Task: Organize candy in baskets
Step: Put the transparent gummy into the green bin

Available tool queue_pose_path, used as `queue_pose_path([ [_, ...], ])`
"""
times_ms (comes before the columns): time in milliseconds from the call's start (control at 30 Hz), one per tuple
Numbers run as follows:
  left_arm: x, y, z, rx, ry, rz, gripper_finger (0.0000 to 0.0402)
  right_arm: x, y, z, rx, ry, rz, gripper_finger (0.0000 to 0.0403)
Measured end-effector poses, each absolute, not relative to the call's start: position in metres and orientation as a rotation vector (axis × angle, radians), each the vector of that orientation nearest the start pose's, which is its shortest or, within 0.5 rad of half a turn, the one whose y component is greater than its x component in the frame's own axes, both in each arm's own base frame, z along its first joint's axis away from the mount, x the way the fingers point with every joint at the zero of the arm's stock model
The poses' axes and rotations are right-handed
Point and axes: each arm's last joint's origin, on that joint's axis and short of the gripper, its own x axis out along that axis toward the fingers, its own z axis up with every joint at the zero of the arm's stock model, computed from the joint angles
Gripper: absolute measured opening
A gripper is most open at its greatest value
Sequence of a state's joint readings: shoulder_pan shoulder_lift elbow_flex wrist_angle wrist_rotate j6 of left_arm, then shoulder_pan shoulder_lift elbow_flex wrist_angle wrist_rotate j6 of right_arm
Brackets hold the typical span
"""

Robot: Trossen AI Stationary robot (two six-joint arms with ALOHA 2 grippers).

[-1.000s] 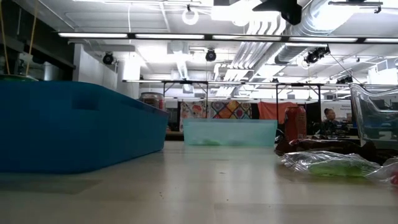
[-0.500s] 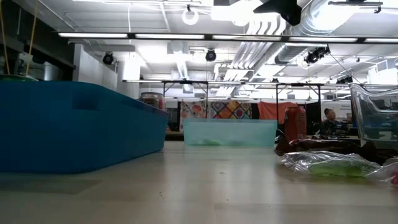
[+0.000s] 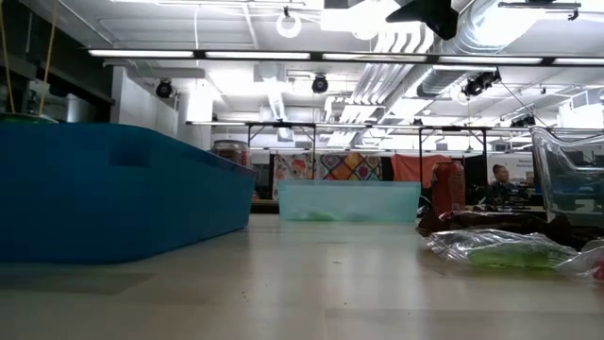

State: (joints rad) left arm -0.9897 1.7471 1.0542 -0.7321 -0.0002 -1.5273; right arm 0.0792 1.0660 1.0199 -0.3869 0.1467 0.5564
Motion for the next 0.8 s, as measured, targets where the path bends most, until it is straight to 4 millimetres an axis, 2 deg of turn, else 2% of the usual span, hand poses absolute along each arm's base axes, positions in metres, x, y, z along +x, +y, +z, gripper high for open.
queue_pose_path([
  [333,0.173,-0.265,0.136,-0.529,1.57,0.299,0.0132,0.227,0.014,0.342,0.501,0.405,-0.186,0.0259],
  [433,0.174,-0.263,0.137,-0.531,1.568,0.306,0.0111,0.227,0.014,0.342,0.506,0.402,-0.195,0.0259],
  [500,0.177,-0.258,0.142,-0.546,1.568,0.317,0.0079,0.227,0.014,0.342,0.507,0.402,-0.195,0.0259],
  [600,0.183,-0.252,0.168,-0.588,1.515,0.254,0.0016,0.227,0.014,0.342,0.515,0.401,-0.197,0.0259],
  [700,0.19,-0.241,0.205,-0.639,1.389,0.162,0.0011,0.227,0.013,0.342,0.518,0.4,-0.198,0.0259],
  [800,0.201,-0.214,0.245,-0.683,1.167,0.143,0.0002,0.227,0.014,0.343,0.529,0.397,-0.199,0.0259],
])
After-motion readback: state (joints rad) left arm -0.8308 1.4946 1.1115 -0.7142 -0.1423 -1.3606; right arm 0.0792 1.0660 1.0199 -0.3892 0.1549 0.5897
